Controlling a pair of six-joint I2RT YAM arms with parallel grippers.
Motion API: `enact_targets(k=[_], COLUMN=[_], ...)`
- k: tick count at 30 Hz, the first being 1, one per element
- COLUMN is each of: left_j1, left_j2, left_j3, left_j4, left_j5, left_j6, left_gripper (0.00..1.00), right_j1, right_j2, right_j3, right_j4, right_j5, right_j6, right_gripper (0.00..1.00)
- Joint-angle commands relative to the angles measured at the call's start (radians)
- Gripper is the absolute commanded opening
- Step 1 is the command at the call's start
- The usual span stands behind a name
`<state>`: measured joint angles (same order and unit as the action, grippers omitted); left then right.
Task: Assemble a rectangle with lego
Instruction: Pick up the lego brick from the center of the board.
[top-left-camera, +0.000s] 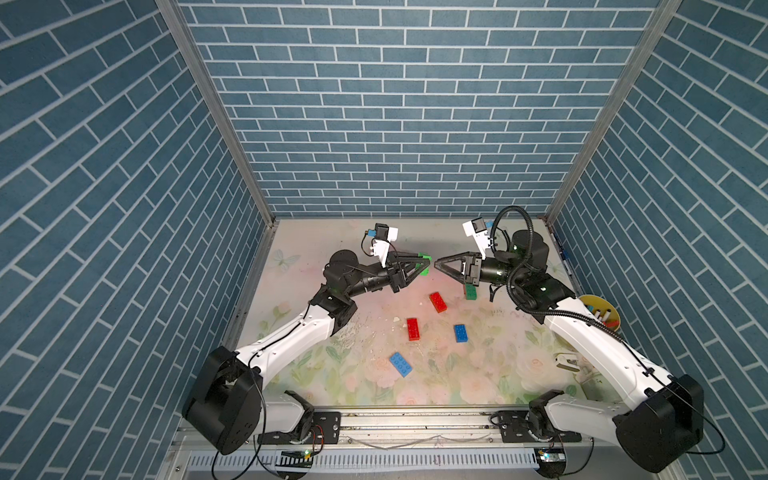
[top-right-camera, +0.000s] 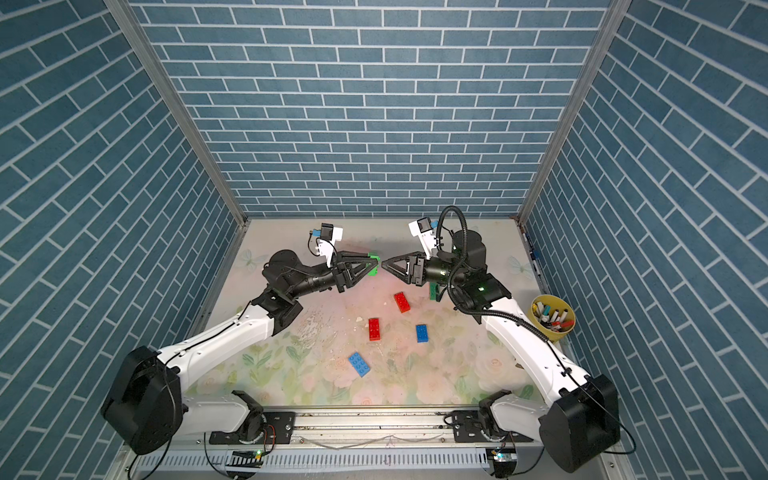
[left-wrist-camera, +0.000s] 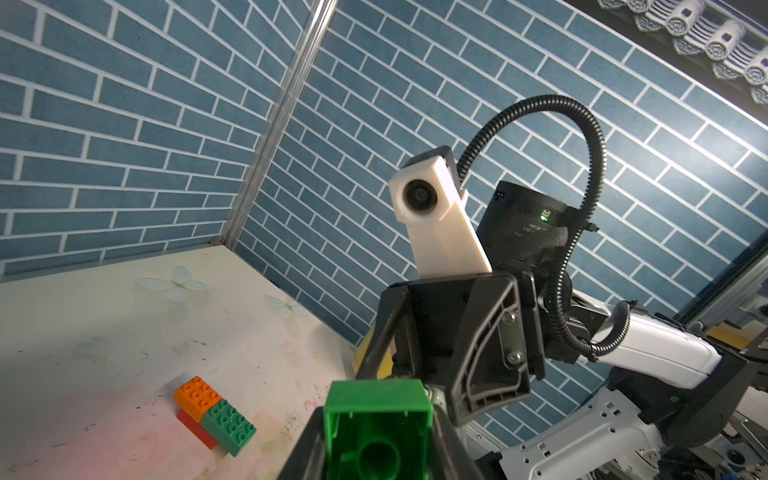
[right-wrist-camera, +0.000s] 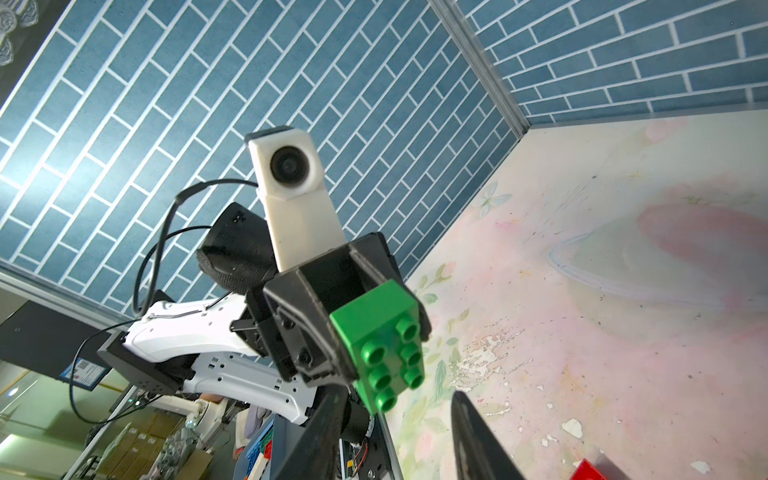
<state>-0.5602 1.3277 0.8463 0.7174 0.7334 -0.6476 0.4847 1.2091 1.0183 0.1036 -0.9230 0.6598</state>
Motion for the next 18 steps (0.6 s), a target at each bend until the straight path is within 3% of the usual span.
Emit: enact_targets(k=[1,9,18], left_j1=[0.019,0.025,0.022], left_j2=[-0.011,0.039,0.052], left_j3=[0.009,0.075,0.105], left_j4=[0.058,0.097,0.164], left_j5=[-0.012,0.046,0.100], left_j6=[-0.026,-0.071,-0.147], left_gripper=[0.11,0.11,0.11], right_j1=[0.005,0.023,0.029], right_j2=[-0.030,-0.003,0.050], right_j3=[0.005,0.036,0.081], right_j4=[0.020,0.063,0.117], right_j5=[-0.082,-0.132,-0.120], right_j6=[-0.034,-0.072,-0.094], right_gripper=[0.43,0.45,0.55])
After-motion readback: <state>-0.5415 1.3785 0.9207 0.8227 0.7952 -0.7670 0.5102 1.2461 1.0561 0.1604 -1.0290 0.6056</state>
